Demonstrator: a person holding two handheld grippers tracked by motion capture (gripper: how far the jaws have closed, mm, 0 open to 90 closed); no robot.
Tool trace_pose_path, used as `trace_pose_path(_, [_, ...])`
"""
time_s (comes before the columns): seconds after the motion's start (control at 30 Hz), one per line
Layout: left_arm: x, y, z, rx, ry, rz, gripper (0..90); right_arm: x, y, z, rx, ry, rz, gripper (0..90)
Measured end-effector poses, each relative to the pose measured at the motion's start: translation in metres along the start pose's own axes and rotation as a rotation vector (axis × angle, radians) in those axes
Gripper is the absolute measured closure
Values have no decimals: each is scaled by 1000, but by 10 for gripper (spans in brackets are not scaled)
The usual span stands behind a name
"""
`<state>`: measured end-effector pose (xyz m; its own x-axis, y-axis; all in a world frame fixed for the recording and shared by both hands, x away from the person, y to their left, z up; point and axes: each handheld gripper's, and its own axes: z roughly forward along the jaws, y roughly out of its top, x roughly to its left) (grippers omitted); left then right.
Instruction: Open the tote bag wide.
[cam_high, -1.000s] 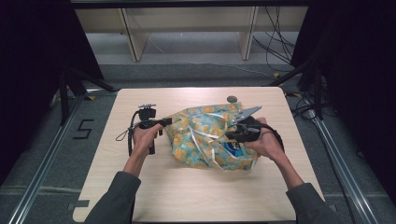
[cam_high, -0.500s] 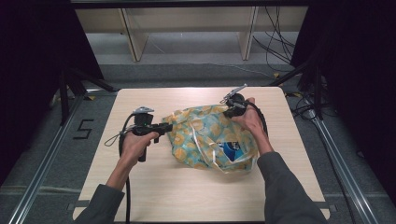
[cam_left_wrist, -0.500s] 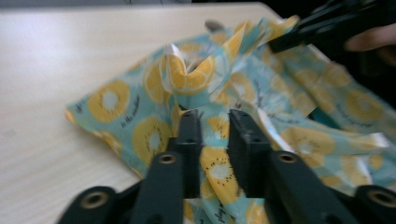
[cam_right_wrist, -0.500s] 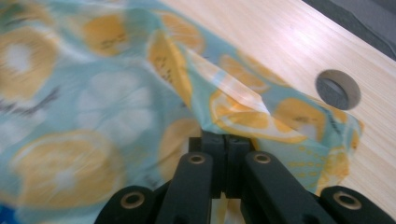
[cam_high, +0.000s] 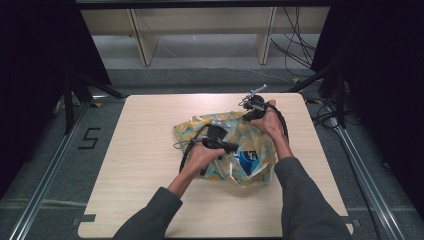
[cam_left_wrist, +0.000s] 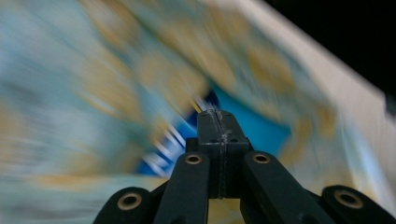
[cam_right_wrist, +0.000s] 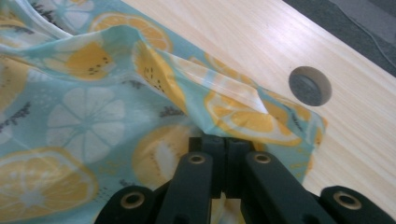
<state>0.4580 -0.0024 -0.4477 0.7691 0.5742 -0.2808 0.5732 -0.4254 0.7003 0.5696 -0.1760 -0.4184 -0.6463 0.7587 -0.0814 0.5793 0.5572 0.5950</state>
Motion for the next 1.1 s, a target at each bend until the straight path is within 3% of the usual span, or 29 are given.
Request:
trace_pose_path(0.03, [-6, -7, 3, 67, -13, 17, 893, -2, 0, 0, -2, -9, -4, 900])
trace_pose_path(0.07, [-9, -16, 3, 132, 3, 66, 893, -4, 0, 0, 2, -13, -1, 900])
trace_pose_path(0.13, [-12, -33, -5, 189, 3, 97, 893, -7, -1, 0, 8, -19, 7, 900])
trace_pose_path(0.17, [-14, -42, -10, 212, 1, 116, 894, -8, -2, 1, 2, -30, -4, 900])
trace_pose_path(0.27, [-20, -70, -17, 243, -15, 107, 894, -9, -3, 3, 5, -30, 5, 900])
trace_pose_path(0.3, [-21, -78, -19, 264, -19, 125, 893, -9, -3, 3, 7, -32, 2, 900])
trace_pose_path(0.37, [-24, -89, -18, 257, -17, 139, 893, -7, -3, 3, 14, -26, 5, 900])
trace_pose_path(0.4, [-25, -88, -20, 235, -9, 134, 893, -6, -3, 4, 6, -30, -12, 900])
trace_pose_path(0.43, [-27, -84, -22, 190, -8, 118, 893, -3, -2, 2, 20, -24, 5, 900])
trace_pose_path(0.5, [-29, -69, -31, 127, 4, 145, 893, 0, -2, -2, 5, -20, -27, 900])
trace_pose_path(0.6, [-33, -40, -37, 5, 5, 104, 893, 7, -2, -17, -12, 14, -38, 900])
trace_pose_path(0.63, [-31, -29, -39, 1, 14, 131, 893, 11, -3, -23, 6, 38, -28, 900])
trace_pose_path(0.67, [-31, -20, -37, -20, 5, 105, 893, 15, -6, -28, 17, 47, -44, 900])
trace_pose_path(0.77, [-23, -1, -24, 15, 32, 111, 893, 24, -19, -44, 18, 60, -78, 900])
trace_pose_path(0.83, [-15, 7, -11, 59, 32, 94, 893, 29, -28, -52, 26, 85, -59, 900])
trace_pose_path(0.93, [-5, 13, -2, 93, 67, 78, 893, 41, -48, -62, -12, 171, -96, 900])
trace_pose_path(0.97, [-1, 14, 0, 94, 73, 52, 893, 46, -55, -63, 4, 200, -105, 900])
trace_pose_path(1.03, [12, 14, 1, 110, 109, 44, 893, 51, -68, -59, 37, 235, -147, 900])
trace_pose_path(1.1, [21, 11, -2, 125, 142, 30, 893, 55, -79, -50, 84, 232, -155, 900])
